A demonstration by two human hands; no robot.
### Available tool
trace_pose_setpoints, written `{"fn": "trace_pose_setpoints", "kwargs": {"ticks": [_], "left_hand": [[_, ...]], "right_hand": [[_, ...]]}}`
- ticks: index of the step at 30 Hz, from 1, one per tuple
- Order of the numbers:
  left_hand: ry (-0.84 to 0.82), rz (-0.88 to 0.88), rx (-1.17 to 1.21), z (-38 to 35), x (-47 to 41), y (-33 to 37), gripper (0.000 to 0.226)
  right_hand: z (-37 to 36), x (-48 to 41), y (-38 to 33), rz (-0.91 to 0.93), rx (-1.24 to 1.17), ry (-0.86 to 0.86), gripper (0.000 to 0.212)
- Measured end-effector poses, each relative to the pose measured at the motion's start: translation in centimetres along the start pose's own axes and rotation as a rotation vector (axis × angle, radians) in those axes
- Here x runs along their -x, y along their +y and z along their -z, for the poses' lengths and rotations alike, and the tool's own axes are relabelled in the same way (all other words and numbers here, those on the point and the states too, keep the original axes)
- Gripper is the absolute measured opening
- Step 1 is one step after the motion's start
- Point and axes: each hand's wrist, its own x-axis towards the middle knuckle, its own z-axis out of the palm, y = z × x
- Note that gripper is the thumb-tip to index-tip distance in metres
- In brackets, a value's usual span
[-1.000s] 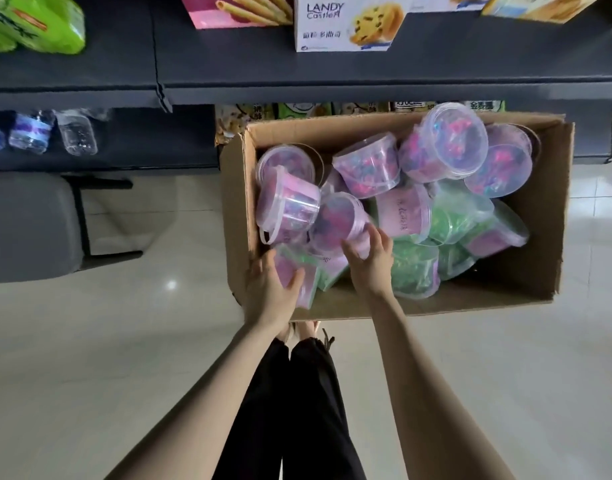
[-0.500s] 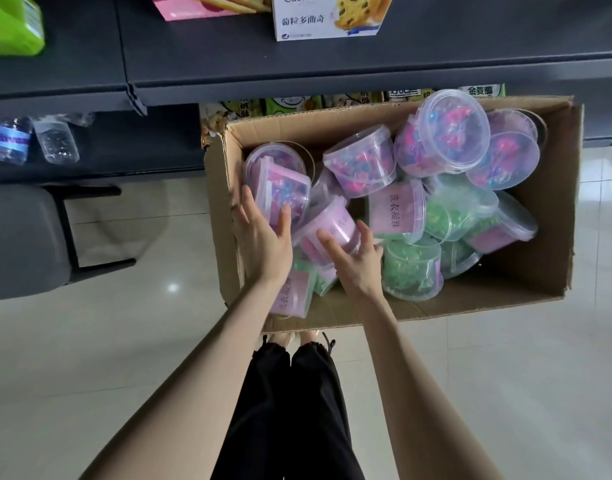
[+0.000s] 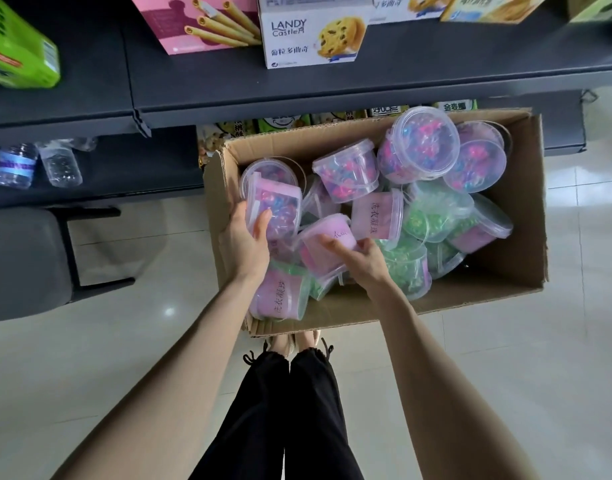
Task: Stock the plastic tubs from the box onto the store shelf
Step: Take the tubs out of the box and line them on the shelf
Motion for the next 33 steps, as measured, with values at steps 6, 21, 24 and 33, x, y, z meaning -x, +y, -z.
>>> {"fn": "trace_pose_setpoints", "kwargs": {"ticks": [6, 21, 24, 33], "left_hand": [[-0.018, -0.144, 0.133, 5.1, 5.2, 3.4, 0.044], [-0.369, -0.336, 0.633, 7.8, 25.8, 19.9, 0.024], [-0.388, -0.314, 0.747, 4.3, 30.8, 23.5, 0.031], [-0.061, -0.523, 0.824, 0.3, 36.5, 41.4, 0.060]], "right_hand": [[3.8, 7.6, -0.4, 0.012, -0.407, 0.107, 0.084], [25.9, 27.6, -2.6, 0.601, -0.439, 0.062, 0.056], [31.9, 30.1, -0.2, 0.619, -0.437, 0.046, 0.050], [45.9, 34.0, -5.6, 0.897, -0.466, 0.139, 0.103]]}}
